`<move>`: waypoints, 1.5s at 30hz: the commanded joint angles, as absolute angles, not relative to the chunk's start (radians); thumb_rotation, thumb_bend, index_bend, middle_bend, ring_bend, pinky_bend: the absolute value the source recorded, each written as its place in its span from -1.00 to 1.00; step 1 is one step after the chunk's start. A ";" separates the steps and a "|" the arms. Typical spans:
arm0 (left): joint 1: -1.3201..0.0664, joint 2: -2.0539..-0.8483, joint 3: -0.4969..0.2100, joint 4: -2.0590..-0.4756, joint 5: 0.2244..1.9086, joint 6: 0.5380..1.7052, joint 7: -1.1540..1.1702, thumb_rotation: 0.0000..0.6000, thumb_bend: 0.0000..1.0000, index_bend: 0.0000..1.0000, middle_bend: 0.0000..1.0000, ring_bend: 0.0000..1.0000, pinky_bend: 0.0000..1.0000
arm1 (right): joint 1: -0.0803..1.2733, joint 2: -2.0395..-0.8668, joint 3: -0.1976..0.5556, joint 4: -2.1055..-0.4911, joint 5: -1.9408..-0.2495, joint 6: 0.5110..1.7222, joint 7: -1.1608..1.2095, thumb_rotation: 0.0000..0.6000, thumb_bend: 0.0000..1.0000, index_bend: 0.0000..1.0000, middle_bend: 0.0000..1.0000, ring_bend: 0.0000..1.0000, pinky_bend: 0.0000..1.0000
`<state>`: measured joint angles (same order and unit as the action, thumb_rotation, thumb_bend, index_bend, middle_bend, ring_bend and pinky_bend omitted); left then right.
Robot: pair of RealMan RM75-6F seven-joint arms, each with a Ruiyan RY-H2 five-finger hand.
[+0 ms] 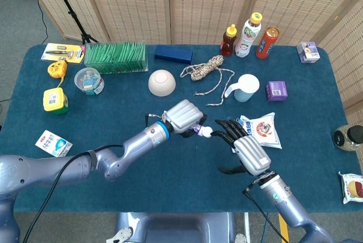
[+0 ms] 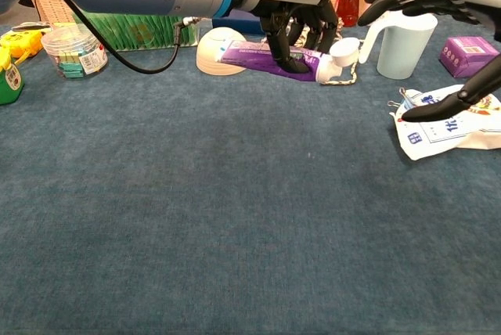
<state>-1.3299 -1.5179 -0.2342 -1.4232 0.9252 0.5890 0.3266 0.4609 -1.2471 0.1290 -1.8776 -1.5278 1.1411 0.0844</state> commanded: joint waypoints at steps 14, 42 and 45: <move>-1.345 -1.519 -0.225 -1.413 0.946 0.591 0.305 1.00 -0.05 0.14 0.09 0.10 0.13 | 0.475 -1.266 0.122 -1.861 -1.472 1.116 0.053 1.00 -1.00 -0.44 -0.93 -1.00 -1.00; -1.366 -1.539 -0.210 -1.397 0.941 0.604 0.302 1.00 -0.05 0.14 0.09 0.10 0.13 | 0.498 -1.277 0.128 -1.870 -1.443 1.105 0.025 1.00 -1.00 -0.57 -0.93 -1.00 -1.00; -1.367 -1.541 -0.212 -1.397 0.940 0.607 0.299 1.00 -0.05 0.14 0.09 0.10 0.13 | 0.504 -1.284 0.129 -1.866 -1.437 1.099 0.019 1.00 -1.00 -0.57 -0.93 -1.00 -1.00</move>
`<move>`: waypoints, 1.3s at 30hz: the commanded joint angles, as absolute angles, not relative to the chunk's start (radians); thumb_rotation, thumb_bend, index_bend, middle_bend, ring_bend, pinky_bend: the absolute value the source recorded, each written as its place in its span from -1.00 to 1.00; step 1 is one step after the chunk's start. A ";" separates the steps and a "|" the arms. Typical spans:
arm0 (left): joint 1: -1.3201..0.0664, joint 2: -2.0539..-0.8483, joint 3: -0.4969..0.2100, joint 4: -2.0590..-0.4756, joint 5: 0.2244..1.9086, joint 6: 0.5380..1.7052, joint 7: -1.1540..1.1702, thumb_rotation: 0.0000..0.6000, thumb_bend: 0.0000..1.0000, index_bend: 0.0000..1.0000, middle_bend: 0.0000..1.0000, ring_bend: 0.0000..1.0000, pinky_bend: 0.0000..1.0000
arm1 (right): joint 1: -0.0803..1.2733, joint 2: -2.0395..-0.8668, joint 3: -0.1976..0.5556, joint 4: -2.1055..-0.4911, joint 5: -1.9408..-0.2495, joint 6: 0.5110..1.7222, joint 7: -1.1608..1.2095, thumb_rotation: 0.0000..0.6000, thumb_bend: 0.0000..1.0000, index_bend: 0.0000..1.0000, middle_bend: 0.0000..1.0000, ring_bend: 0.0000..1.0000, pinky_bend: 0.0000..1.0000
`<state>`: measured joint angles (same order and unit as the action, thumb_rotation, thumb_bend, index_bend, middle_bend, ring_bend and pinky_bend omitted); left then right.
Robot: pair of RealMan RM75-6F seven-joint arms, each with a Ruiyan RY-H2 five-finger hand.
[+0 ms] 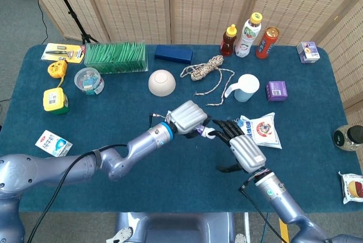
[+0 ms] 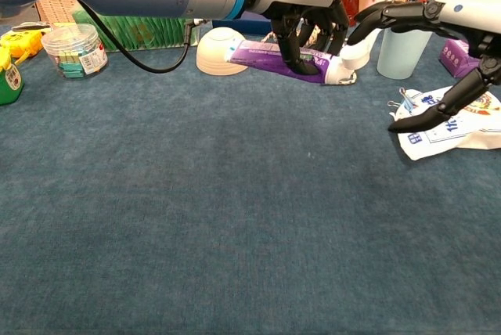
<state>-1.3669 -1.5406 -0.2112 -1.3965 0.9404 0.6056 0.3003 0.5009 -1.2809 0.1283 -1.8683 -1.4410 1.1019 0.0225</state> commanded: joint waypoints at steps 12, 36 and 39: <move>-1.361 -1.531 -0.210 -1.407 0.950 0.621 0.292 1.00 -0.05 0.14 0.09 0.10 0.13 | 0.507 -1.296 0.123 -1.845 -1.410 1.088 0.014 1.00 -1.00 -0.56 -0.93 -1.00 -1.00; -1.332 -1.510 -0.208 -1.432 0.981 0.653 0.269 1.00 -0.05 0.14 0.09 0.10 0.13 | 0.522 -1.327 0.124 -1.804 -1.381 1.069 0.021 1.00 -1.00 -0.57 -0.93 -1.00 -1.00; -1.331 -1.512 -0.209 -1.435 0.984 0.657 0.270 1.00 -0.05 0.14 0.09 0.10 0.13 | 0.523 -1.332 0.125 -1.800 -1.377 1.070 0.019 1.00 -1.00 -0.57 -0.93 -1.00 -1.00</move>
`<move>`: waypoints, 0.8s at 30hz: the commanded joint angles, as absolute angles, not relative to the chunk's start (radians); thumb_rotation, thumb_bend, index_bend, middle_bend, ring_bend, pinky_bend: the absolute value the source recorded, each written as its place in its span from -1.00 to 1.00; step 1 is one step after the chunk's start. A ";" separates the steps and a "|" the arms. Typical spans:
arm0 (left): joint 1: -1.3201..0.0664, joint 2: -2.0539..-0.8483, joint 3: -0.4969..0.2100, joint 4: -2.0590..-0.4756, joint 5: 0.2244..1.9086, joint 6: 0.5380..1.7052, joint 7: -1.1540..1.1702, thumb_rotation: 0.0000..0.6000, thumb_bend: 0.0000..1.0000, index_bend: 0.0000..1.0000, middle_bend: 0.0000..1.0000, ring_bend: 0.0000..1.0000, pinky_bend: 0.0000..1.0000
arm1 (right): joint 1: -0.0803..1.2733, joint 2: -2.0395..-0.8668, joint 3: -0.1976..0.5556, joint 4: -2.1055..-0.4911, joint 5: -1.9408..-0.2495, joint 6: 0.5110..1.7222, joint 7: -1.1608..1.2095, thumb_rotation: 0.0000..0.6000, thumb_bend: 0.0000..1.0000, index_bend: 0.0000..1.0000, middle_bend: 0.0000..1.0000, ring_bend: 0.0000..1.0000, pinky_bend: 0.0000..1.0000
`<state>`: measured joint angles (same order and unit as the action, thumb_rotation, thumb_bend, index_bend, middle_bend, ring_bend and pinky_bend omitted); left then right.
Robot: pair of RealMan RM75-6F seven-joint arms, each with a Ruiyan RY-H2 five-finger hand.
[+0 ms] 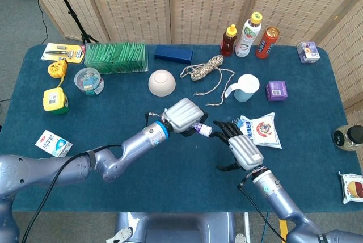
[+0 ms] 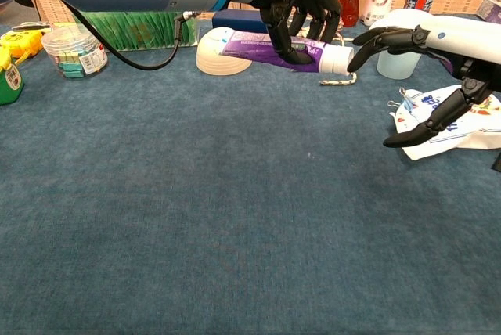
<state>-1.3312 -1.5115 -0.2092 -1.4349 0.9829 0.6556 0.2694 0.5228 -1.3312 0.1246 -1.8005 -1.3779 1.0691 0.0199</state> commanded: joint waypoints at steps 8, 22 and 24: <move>-1.325 -1.516 -0.203 -1.434 0.987 0.668 0.281 1.00 -0.05 0.14 0.09 0.10 0.13 | 0.496 -1.317 0.122 -1.807 -1.376 1.107 0.052 1.00 -1.00 -0.60 -0.93 -1.00 -1.00; -1.285 -1.505 -0.196 -1.454 0.989 0.722 0.296 1.00 -0.05 0.14 0.09 0.10 0.13 | 0.441 -1.256 0.161 -1.806 -1.304 1.117 0.324 1.00 -1.00 -0.91 -1.00 -1.00 -1.00; -1.277 -1.498 -0.199 -1.462 0.985 0.732 0.295 1.00 -0.05 0.14 0.09 0.10 0.13 | 0.438 -1.258 0.175 -1.801 -1.282 1.098 0.412 1.00 -1.00 -0.94 -1.00 -1.00 -1.00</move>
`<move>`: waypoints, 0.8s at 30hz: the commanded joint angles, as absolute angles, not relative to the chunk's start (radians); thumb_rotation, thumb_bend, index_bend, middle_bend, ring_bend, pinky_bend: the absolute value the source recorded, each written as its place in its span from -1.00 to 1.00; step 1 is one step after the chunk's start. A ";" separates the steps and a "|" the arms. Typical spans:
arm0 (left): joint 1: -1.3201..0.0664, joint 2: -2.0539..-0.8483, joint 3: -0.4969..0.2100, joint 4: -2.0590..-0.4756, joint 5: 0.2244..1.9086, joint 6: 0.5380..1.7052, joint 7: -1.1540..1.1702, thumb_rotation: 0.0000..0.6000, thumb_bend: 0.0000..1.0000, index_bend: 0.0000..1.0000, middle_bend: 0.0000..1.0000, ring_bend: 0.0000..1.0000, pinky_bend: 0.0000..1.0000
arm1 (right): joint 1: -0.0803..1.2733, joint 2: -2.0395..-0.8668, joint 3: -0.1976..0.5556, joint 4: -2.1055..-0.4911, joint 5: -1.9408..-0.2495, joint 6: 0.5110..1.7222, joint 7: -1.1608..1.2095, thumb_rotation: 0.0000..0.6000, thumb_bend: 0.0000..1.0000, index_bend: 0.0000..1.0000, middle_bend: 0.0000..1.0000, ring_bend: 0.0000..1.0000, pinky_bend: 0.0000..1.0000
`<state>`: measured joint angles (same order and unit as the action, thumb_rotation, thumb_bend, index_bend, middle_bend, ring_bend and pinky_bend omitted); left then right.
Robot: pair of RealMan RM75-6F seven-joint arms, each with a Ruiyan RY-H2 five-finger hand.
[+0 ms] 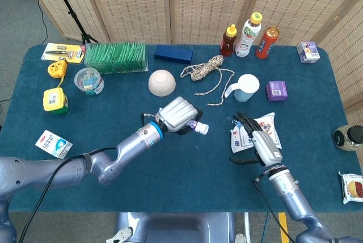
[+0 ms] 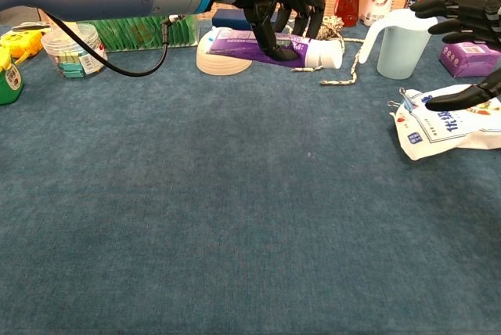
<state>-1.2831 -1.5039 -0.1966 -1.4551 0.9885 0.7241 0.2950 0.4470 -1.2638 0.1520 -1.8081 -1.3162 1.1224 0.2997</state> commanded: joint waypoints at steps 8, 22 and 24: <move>-1.259 -1.482 -0.204 -1.481 0.977 0.750 0.304 1.00 -0.05 0.14 0.09 0.10 0.13 | 0.431 -1.258 0.213 -1.762 -1.272 1.039 0.696 1.00 -1.00 -1.00 -1.00 -1.00 -1.00; -1.272 -1.493 -0.235 -1.518 0.958 0.769 0.340 1.00 -0.05 0.14 0.09 0.11 0.13 | 0.387 -1.297 0.277 -1.742 -1.307 1.104 0.996 -0.20 -1.00 -1.00 -1.00 -1.00 -1.00; -1.275 -1.494 -0.238 -1.525 0.953 0.772 0.349 1.00 -0.05 0.14 0.09 0.11 0.13 | 0.383 -1.302 0.280 -1.742 -1.315 1.115 1.013 -0.21 -1.00 -1.00 -1.00 -1.00 -1.00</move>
